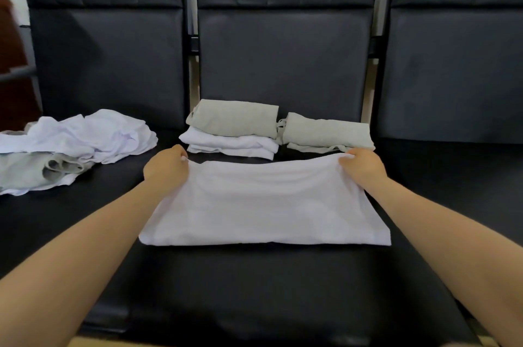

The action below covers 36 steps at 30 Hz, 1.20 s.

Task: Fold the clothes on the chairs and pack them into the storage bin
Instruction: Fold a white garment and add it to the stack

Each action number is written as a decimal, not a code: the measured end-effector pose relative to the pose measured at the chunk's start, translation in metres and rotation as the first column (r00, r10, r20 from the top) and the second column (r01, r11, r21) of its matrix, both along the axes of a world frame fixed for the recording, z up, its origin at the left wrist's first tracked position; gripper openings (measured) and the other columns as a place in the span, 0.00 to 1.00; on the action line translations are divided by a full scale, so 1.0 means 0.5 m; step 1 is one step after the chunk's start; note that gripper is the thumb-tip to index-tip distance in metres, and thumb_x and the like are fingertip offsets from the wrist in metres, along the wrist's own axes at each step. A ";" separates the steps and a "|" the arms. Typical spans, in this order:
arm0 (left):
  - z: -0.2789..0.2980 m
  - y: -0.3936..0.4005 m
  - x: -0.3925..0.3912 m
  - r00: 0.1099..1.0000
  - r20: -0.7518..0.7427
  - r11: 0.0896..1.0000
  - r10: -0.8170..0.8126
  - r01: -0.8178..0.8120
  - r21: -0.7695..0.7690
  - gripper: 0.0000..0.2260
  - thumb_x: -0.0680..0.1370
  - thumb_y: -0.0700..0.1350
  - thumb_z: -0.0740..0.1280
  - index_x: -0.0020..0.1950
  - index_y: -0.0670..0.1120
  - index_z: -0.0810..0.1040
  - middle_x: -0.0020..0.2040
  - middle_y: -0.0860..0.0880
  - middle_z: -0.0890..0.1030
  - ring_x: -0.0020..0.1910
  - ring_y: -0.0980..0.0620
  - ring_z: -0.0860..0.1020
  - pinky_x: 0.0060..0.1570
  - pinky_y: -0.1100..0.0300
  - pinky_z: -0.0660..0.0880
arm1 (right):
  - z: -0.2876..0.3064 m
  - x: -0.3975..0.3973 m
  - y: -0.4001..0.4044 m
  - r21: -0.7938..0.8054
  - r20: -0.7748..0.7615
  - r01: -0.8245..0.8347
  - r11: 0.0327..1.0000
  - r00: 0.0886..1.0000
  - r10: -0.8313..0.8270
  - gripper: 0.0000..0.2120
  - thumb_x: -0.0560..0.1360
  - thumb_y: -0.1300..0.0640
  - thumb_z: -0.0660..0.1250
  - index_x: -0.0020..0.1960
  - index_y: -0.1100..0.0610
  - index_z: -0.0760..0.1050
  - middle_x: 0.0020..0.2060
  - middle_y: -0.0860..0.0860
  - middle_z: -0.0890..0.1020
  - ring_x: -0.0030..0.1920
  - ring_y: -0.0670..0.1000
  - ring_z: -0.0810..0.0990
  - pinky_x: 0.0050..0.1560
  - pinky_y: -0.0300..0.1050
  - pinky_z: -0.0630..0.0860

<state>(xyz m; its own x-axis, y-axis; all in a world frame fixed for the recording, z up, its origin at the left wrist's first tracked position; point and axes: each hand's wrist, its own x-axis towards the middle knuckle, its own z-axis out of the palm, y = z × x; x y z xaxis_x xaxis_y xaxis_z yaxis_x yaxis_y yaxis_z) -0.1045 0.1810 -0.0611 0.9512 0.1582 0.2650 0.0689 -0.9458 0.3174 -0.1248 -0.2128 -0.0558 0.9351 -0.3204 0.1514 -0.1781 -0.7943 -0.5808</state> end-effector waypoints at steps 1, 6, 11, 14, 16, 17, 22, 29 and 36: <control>0.000 0.001 0.001 1.000 -0.001 1.000 0.003 -0.003 0.004 0.10 0.80 0.42 0.57 0.58 0.45 0.73 0.52 0.42 0.77 0.49 0.43 0.74 0.46 0.52 0.72 | -0.001 0.000 0.003 0.006 0.019 0.004 1.000 1.000 -0.004 0.12 0.79 0.60 0.56 0.42 0.59 0.76 0.46 0.60 0.80 0.51 0.61 0.77 0.43 0.46 0.70; 0.006 -0.004 -0.019 0.983 0.175 0.984 0.054 -0.082 0.156 0.15 0.78 0.43 0.64 0.64 0.43 0.72 0.58 0.40 0.72 0.59 0.40 0.70 0.54 0.47 0.70 | 0.004 -0.024 0.020 -0.036 0.090 0.086 0.996 0.993 -0.083 0.19 0.79 0.51 0.62 0.67 0.59 0.71 0.62 0.61 0.71 0.64 0.61 0.68 0.59 0.55 0.72; 0.023 -0.024 -0.076 0.966 0.259 0.997 -0.004 -0.017 0.080 0.14 0.78 0.40 0.63 0.63 0.44 0.74 0.58 0.40 0.73 0.59 0.40 0.70 0.57 0.46 0.67 | 0.016 -0.086 0.018 -0.129 0.070 0.044 0.991 0.997 -0.035 0.21 0.79 0.51 0.62 0.69 0.58 0.68 0.65 0.60 0.69 0.65 0.60 0.67 0.59 0.56 0.71; 0.020 -0.049 -0.144 0.966 0.220 0.990 -0.136 0.138 0.003 0.11 0.78 0.41 0.62 0.58 0.46 0.77 0.55 0.44 0.75 0.56 0.43 0.72 0.54 0.48 0.70 | 0.011 -0.142 0.004 -0.102 0.005 0.012 0.995 1.000 -0.011 0.22 0.78 0.51 0.62 0.69 0.59 0.67 0.62 0.59 0.73 0.60 0.59 0.74 0.56 0.54 0.74; 0.013 -0.062 -0.187 0.956 0.174 0.968 -0.235 0.246 -0.042 0.09 0.77 0.42 0.62 0.55 0.47 0.78 0.52 0.47 0.76 0.53 0.46 0.74 0.53 0.50 0.72 | 0.006 -0.175 -0.011 -0.054 -0.038 0.025 0.998 0.999 -0.027 0.22 0.78 0.49 0.63 0.67 0.61 0.67 0.57 0.57 0.76 0.55 0.58 0.77 0.50 0.50 0.74; 0.011 -0.067 -0.201 0.953 0.149 0.960 -0.262 0.273 -0.056 0.09 0.77 0.43 0.62 0.55 0.48 0.78 0.51 0.48 0.76 0.52 0.47 0.74 0.53 0.50 0.73 | 0.009 -0.185 -0.018 -0.032 -0.060 0.028 0.999 0.998 -0.030 0.21 0.78 0.49 0.63 0.63 0.62 0.69 0.52 0.57 0.77 0.52 0.58 0.77 0.46 0.48 0.73; 0.007 -0.046 -0.260 0.996 0.059 0.997 -0.059 0.062 -0.047 0.15 0.77 0.45 0.63 0.63 0.46 0.73 0.61 0.42 0.71 0.62 0.41 0.68 0.56 0.48 0.70 | 0.034 -0.227 -0.018 0.067 -0.204 0.010 0.998 0.979 0.003 0.21 0.76 0.45 0.64 0.37 0.63 0.75 0.37 0.58 0.79 0.39 0.57 0.78 0.42 0.47 0.70; 0.000 0.027 -0.283 0.992 -0.125 0.964 -0.028 -0.007 -0.267 0.16 0.77 0.49 0.64 0.61 0.41 0.74 0.57 0.43 0.78 0.54 0.44 0.76 0.50 0.56 0.69 | 0.023 -0.266 0.029 0.082 -0.221 -0.010 0.997 0.975 0.027 0.11 0.76 0.55 0.67 0.48 0.64 0.77 0.46 0.58 0.79 0.48 0.57 0.78 0.48 0.46 0.72; 0.012 0.013 -0.287 0.999 -0.035 0.887 -0.018 0.000 -0.463 0.18 0.79 0.47 0.64 0.66 0.42 0.71 0.58 0.43 0.77 0.55 0.44 0.75 0.55 0.55 0.68 | 0.020 -0.282 0.031 0.337 -0.128 -0.051 0.940 0.987 0.100 0.11 0.74 0.57 0.70 0.40 0.58 0.69 0.37 0.52 0.72 0.37 0.51 0.71 0.35 0.41 0.67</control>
<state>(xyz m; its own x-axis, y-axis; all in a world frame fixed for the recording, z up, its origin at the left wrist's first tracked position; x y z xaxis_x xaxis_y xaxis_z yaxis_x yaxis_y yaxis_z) -0.2482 0.1873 -0.0551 0.9608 0.2458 0.1284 0.0816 -0.6930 0.7163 -0.2660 -0.1974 -0.0460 0.9624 -0.2572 -0.0869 -0.2247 -0.5748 -0.7868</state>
